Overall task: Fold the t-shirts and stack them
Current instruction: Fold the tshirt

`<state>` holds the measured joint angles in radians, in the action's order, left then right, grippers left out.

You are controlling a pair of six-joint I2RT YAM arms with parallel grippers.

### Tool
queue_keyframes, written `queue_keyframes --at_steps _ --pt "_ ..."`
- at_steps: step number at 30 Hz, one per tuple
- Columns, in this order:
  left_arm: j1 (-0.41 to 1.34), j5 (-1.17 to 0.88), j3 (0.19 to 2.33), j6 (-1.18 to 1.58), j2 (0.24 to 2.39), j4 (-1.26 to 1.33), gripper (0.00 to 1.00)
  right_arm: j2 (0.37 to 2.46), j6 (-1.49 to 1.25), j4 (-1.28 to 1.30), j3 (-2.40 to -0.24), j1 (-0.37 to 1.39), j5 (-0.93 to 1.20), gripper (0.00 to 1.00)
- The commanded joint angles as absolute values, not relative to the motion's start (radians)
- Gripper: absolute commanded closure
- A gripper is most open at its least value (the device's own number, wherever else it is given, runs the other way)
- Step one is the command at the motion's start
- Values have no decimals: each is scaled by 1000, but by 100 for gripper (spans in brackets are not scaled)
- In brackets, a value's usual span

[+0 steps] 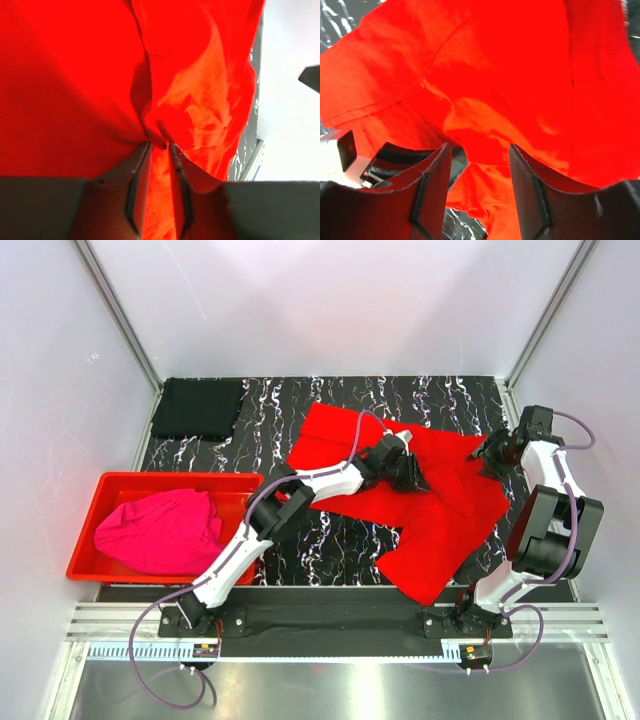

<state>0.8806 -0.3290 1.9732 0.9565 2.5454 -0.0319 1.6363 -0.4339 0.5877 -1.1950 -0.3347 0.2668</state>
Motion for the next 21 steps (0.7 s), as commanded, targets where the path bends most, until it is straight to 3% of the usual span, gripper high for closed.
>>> queue_keyframes --at_steps 1,4,6,11,16,21 --pt "881 -317 1873 908 2458 73 66 1626 -428 529 -1193 -316 356 44" --pt "879 -321 1752 832 2337 152 53 1602 -388 541 -1192 -237 312 43" --pt "877 -313 1714 780 2272 153 50 1595 -374 541 -1183 -207 284 42" --pt "871 -270 1533 638 2016 172 48 1618 -344 560 -1190 -124 240 50" --pt "816 -267 1372 635 1806 147 53 1693 -304 612 -1212 -6 117 69" --pt "717 -314 1246 676 1701 120 53 1764 -291 620 -1210 69 49 72"
